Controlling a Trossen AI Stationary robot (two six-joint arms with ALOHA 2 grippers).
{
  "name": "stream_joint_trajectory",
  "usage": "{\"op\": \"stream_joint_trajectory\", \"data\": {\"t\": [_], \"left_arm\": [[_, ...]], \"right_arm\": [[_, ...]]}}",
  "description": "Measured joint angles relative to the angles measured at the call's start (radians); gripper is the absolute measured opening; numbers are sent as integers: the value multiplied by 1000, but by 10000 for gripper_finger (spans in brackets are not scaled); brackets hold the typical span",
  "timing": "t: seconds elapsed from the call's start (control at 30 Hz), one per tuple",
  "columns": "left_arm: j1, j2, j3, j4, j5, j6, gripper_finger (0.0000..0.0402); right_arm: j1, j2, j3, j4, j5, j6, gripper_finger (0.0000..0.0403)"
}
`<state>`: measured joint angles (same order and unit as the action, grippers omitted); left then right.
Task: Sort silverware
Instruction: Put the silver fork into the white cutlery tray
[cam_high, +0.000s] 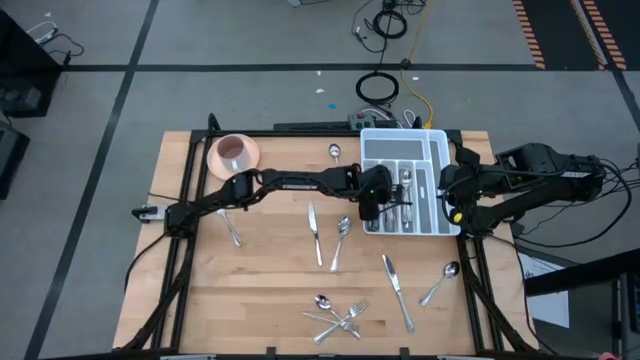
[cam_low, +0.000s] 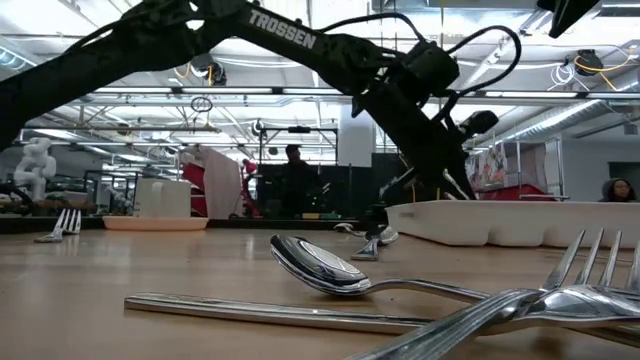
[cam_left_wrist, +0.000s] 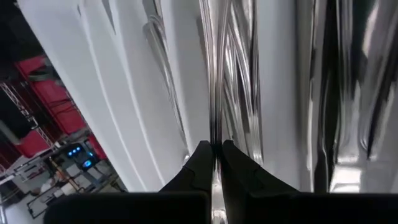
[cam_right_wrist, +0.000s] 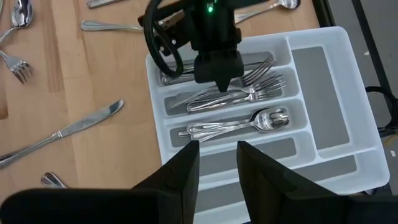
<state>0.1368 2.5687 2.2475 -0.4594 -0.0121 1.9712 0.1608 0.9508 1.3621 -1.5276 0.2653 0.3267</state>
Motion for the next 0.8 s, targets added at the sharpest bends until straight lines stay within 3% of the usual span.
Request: {"op": "stream_joint_trajectory", "data": {"t": [0.33, 0.5, 0.67, 0.8], "left_arm": [[5, 6, -2, 9, 23, -5, 16], [18, 7, -3, 52, 34, -2, 45], [30, 8, -3, 140, 35, -136, 71], [27, 8, -3, 131, 30, -157, 88]], "right_arm": [[0, 0, 0, 2, -1, 1, 100], [0, 0, 0, 2, -6, 2, 100], [0, 0, 0, 2, -9, 2, 100], [0, 0, 0, 2, -9, 2, 100]]}}
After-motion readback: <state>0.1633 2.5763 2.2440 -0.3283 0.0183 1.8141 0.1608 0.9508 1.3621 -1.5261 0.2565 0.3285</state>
